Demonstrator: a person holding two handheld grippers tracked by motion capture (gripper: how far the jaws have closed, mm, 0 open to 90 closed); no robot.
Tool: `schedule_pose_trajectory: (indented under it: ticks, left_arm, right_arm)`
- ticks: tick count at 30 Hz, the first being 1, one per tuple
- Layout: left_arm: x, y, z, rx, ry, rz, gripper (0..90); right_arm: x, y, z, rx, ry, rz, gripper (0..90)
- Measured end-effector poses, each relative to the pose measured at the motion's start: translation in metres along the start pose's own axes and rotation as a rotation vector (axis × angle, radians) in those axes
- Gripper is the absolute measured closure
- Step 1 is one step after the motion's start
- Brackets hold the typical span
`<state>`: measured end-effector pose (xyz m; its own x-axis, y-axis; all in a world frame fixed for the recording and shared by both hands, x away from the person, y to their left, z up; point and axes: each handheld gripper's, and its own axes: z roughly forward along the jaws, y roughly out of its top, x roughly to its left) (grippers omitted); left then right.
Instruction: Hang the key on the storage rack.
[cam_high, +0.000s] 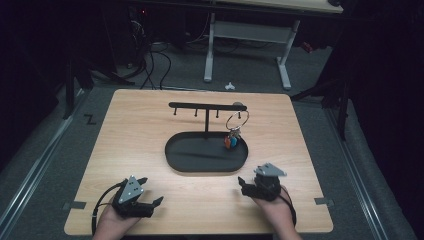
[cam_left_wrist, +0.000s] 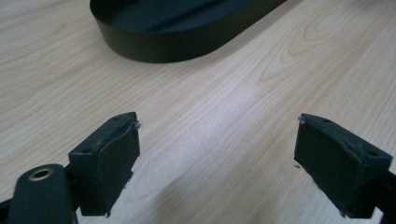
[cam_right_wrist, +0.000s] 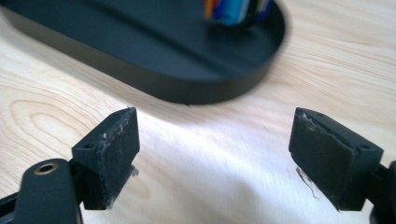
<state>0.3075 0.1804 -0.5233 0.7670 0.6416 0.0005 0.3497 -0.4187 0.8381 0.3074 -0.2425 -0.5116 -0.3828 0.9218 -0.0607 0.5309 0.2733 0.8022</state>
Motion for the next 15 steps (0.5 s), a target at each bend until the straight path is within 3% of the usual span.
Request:
schedule_pose_trajectory:
  ticks: [1,2,4,6,7,15]
  left_arm:
    - [0.000,0.000,0.000,0.000,0.000,0.000,14.1]
    - [0.001,0.002,-0.001,-0.039,-0.032,-0.034,14.1]
    - [0.002,0.004,-0.003,-0.083,-0.050,-0.064,14.3]
    - [0.002,0.003,-0.002,-0.076,-0.036,-0.056,14.4]
    - [0.002,0.003,-0.001,-0.063,-0.028,-0.051,14.4]
    - [0.000,0.003,0.002,-0.039,-0.018,-0.022,14.6]
  right_arm:
    - [0.000,0.000,0.000,0.000,0.000,0.000,18.5]
    - [0.003,-0.008,-0.006,-0.031,0.001,0.008,18.7]
    - [0.008,-0.010,-0.017,-0.016,0.058,0.007,16.8]
    - [0.010,-0.014,-0.023,-0.054,0.027,-0.029,19.2]
    - [0.009,-0.016,-0.022,-0.045,0.021,-0.033,19.2]
    - [0.005,-0.020,-0.009,0.001,0.058,-0.002,19.0]
